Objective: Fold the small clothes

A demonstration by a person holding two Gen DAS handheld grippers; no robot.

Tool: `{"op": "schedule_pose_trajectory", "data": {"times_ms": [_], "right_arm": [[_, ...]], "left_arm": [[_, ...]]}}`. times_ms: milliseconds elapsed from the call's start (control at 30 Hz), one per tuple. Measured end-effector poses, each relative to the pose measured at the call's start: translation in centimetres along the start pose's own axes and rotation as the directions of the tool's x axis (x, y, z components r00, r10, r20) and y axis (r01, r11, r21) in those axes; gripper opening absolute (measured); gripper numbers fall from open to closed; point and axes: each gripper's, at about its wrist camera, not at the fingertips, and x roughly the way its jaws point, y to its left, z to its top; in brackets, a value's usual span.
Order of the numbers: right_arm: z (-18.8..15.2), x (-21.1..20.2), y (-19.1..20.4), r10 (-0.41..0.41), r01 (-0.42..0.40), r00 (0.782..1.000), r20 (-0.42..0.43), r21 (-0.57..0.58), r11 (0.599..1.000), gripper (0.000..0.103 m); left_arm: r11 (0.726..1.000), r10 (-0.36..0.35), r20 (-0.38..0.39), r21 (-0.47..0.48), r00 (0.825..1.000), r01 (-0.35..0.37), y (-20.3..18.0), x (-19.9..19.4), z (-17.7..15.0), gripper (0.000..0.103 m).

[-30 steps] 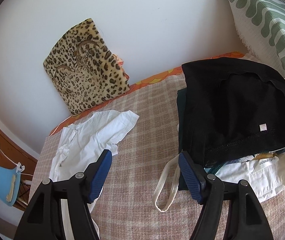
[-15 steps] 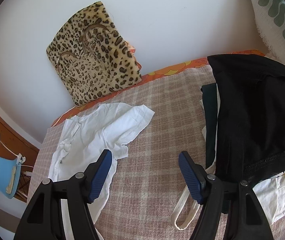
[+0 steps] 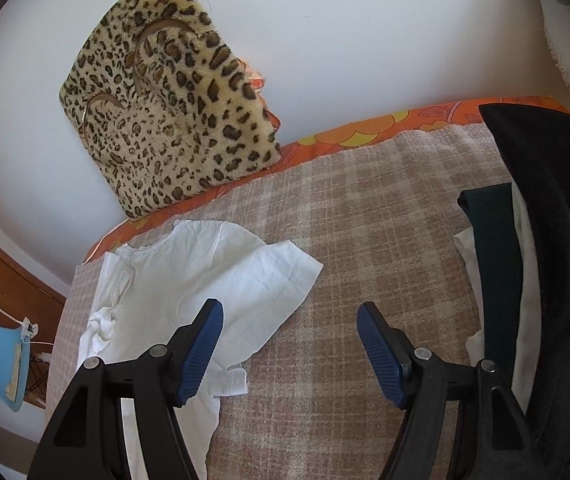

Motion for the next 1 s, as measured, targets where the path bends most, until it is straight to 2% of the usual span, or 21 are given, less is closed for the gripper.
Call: {"op": "schedule_pose_trajectory", "data": {"times_ms": [233, 300, 333, 367, 400, 433, 467, 600, 667, 733, 900, 1000], "right_arm": [[2.1, 4.5, -0.3, -0.022, 0.023, 0.999, -0.038, 0.040, 0.999, 0.073], [2.2, 5.0, -0.3, 0.005, -0.004, 1.000, -0.029, 0.047, 0.999, 0.073], [2.2, 5.2, -0.1, 0.027, -0.026, 0.999, -0.030, 0.045, 0.999, 0.061], [2.3, 5.5, 0.0, 0.057, -0.055, 0.997, -0.049, 0.048, 0.997, 0.030], [2.3, 5.9, 0.1, 0.083, -0.080, 0.994, -0.072, 0.053, 0.995, 0.017], [2.3, 5.9, 0.4, 0.091, -0.087, 0.993, -0.076, 0.052, 0.995, 0.008], [2.5, 5.8, 0.9, 0.080, -0.078, 0.994, -0.070, 0.037, 0.996, 0.004], [4.0, 3.4, 3.6, 0.045, -0.046, 0.999, -0.015, -0.055, 0.997, 0.003], [4.7, 2.0, 4.7, 0.052, -0.050, 0.998, 0.017, -0.089, 0.995, 0.003], [4.8, 1.8, 5.7, 0.017, -0.013, 0.999, 0.032, -0.129, 0.992, 0.003], [3.0, 5.1, 5.1, -0.136, 0.126, 0.990, -0.048, -0.172, 0.977, 0.003], [2.7, 5.4, 3.9, -0.125, 0.117, 0.991, -0.057, -0.124, 0.985, 0.003]], "left_arm": [[1.000, -0.030, 0.011, -0.009, 0.999, 0.030, 0.0, -0.5, 0.2, 0.005], [0.999, -0.033, 0.013, -0.010, 0.999, 0.033, 0.1, -0.6, 0.3, 0.005], [0.999, -0.034, 0.015, -0.011, 0.999, 0.034, 0.1, -0.7, 0.2, 0.005], [0.999, -0.036, 0.017, -0.013, 0.999, 0.036, 0.1, -0.7, 0.2, 0.005], [0.999, -0.036, 0.020, -0.018, 0.999, 0.037, 0.1, -0.7, 0.3, 0.005], [0.999, -0.037, 0.023, -0.022, 0.999, 0.038, 0.0, -0.8, 0.3, 0.005], [0.999, -0.039, 0.026, -0.024, 0.999, 0.040, -0.1, -0.9, 0.3, 0.005], [0.999, -0.049, 0.040, -0.021, 0.998, 0.050, -0.6, -1.4, 0.4, 0.005], [0.998, -0.058, 0.042, -0.023, 0.997, 0.059, -0.7, -1.6, 0.3, 0.005], [0.998, -0.058, 0.039, -0.015, 0.998, 0.058, -0.8, -1.6, 0.1, 0.005], [0.999, -0.051, 0.017, -0.004, 0.999, 0.051, -0.7, -1.2, -0.6, 0.005], [0.999, -0.040, 0.017, -0.032, 0.999, 0.041, 0.0, -1.5, -0.9, 0.005]]}}
